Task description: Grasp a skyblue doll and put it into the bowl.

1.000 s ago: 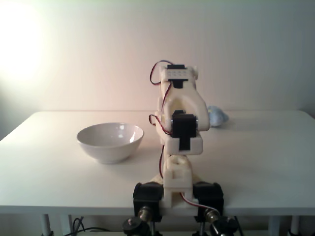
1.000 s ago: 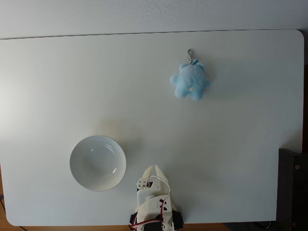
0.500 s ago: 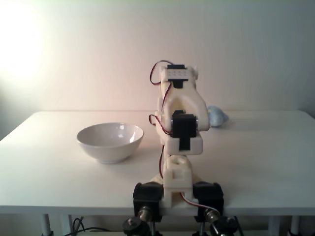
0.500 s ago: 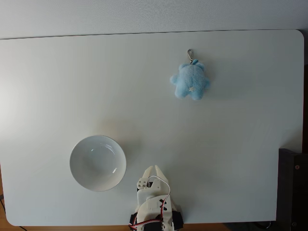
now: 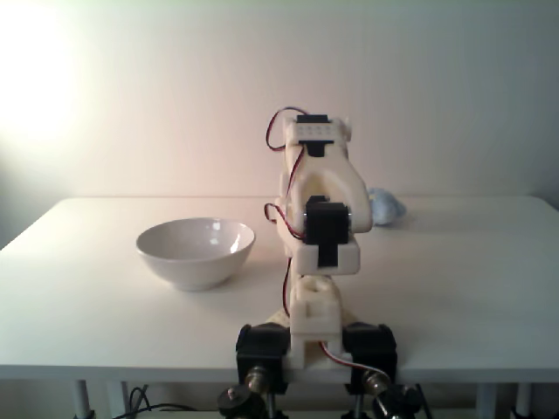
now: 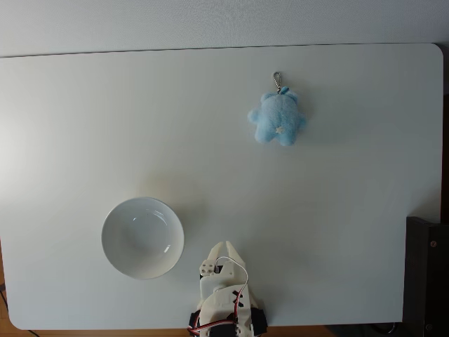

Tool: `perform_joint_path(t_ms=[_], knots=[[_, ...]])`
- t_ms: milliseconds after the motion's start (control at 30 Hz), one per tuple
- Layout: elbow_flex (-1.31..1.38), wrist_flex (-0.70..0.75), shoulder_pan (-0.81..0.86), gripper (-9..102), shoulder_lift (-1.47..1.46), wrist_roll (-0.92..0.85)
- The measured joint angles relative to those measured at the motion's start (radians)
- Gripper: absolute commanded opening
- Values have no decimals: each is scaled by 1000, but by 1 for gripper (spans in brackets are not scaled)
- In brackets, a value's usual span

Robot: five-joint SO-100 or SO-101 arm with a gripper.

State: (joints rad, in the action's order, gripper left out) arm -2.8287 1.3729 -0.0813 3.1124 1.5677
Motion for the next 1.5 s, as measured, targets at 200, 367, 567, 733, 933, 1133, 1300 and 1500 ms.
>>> perform_joint_path(t_ms=[200,367,567,733,933,1133,1300,1500], knots=[[-3,0,0,0,0,-3],[-3,0,0,0,0,-3],[-3,0,0,0,0,-3],[-3,0,0,0,0,-3],[26,0,0,0,-5,-6],[175,2,0,0,-8,-6],[245,2,8,0,-8,-6],[314,2,71,0,-8,-6]])
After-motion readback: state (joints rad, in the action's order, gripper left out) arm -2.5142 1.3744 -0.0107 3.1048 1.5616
